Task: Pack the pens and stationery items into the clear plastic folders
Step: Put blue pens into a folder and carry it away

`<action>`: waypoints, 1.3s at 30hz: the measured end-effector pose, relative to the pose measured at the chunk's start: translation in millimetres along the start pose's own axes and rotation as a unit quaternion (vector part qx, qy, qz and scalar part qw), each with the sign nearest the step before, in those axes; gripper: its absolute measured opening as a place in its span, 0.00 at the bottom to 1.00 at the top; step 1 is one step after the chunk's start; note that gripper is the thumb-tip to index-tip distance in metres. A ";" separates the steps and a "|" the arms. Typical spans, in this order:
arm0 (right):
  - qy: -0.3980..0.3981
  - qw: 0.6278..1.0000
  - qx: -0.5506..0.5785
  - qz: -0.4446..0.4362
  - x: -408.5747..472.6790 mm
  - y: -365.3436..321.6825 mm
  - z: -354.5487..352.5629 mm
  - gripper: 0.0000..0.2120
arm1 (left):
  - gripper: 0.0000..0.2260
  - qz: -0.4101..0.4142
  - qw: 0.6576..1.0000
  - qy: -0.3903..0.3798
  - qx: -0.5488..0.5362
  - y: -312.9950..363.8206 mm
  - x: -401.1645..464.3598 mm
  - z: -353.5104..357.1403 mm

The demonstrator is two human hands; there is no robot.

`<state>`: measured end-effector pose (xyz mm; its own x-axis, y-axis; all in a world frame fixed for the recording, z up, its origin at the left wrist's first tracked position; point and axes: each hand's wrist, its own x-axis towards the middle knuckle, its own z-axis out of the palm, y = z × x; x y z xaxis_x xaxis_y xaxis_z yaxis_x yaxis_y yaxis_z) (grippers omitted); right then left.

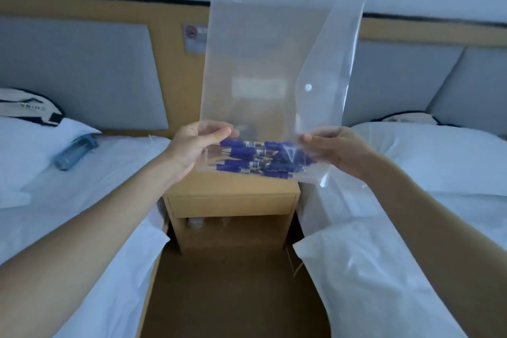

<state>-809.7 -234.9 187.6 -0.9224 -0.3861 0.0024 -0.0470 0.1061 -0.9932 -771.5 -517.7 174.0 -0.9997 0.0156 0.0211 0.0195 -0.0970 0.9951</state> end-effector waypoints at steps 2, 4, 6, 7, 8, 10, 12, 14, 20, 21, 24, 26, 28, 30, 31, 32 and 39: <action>0.028 1.000 0.006 -0.011 -16.4 -43.3 -11.9 0.05 | 0.14 -0.014 0.999 -0.032 -0.003 47.5 -11.3 17.5; 0.066 0.997 0.026 -0.026 -33.4 -79.9 -22.0 0.04 | 0.19 -0.025 0.998 -0.063 0.008 84.3 -21.4 34.9; 0.075 0.996 0.035 -0.037 -50.9 -113.1 -31.2 0.04 | 0.21 -0.027 0.997 -0.073 0.013 112.4 -29.2 53.8; 0.069 0.996 0.034 -0.047 -59.3 -129.6 -36.4 0.10 | 0.19 -0.017 0.998 -0.065 0.009 125.4 -32.4 63.4; 0.060 0.996 0.039 -0.055 -68.6 -144.4 -42.3 0.16 | 0.18 0.000 0.999 -0.050 0.003 137.4 -36.3 72.8; 0.027 0.995 0.064 -0.076 -87.4 -169.8 -56.8 0.23 | 0.16 0.047 0.999 -0.025 -0.009 156.6 -42.0 88.2; -0.012 0.993 0.083 -0.086 -106.2 -183.5 -69.0 0.30 | 0.16 0.079 0.997 -0.017 -0.020 170.9 -46.8 99.3; -0.015 0.995 0.057 -0.077 -122.9 -183.5 -68.6 0.32 | 0.17 0.095 0.995 -0.019 -0.025 177.7 -49.2 105.9; 0.129 0.989 -0.034 -0.061 -124.3 -161.8 -59.9 0.02 | 0.13 0.079 0.996 -0.036 0.020 172.6 -34.9 112.7; 0.134 0.989 -0.048 -0.047 -124.2 -163.0 -60.2 0.03 | 0.13 0.074 0.996 -0.044 0.017 172.2 -33.8 112.8; 0.109 0.991 -0.073 -0.023 -132.5 -176.4 -68.2 0.05 | 0.12 0.088 0.992 -0.087 0.008 179.2 -34.9 115.1; 0.098 0.991 -0.087 -0.032 -145.2 -185.8 -72.3 0.17 | 0.11 0.108 0.986 -0.126 0.004 185.5 -40.5 115.5; 0.088 0.993 -0.067 -0.048 -154.7 -192.7 -69.1 0.23 | 0.11 0.112 0.981 -0.158 -0.011 187.7 -44.8 115.9; 0.117 0.990 -0.046 -0.067 -158.7 -199.9 -62.7 0.22 | 0.13 0.107 0.977 -0.182 -0.020 188.1 -50.1 118.5; 0.146 0.985 -0.044 -0.079 -160.7 -203.1 -58.8 0.20 | 0.14 0.100 0.975 -0.196 -0.027 187.6 -54.0 120.1; 0.174 0.980 -0.041 -0.090 -162.8 -205.5 -56.3 0.18 | 0.15 0.093 0.973 -0.210 -0.036 186.2 -57.0 120.8; 0.273 0.957 -0.089 -0.048 -159.1 -202.6 -36.7 0.09 | 0.05 0.136 0.980 -0.126 0.070 184.6 -55.7 118.8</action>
<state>-667.4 -161.4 392.7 -0.9709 0.1296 0.2013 -0.1612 0.2674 -0.9500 -710.2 -418.2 368.0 -0.9213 0.2552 0.2932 0.3048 0.0062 0.9524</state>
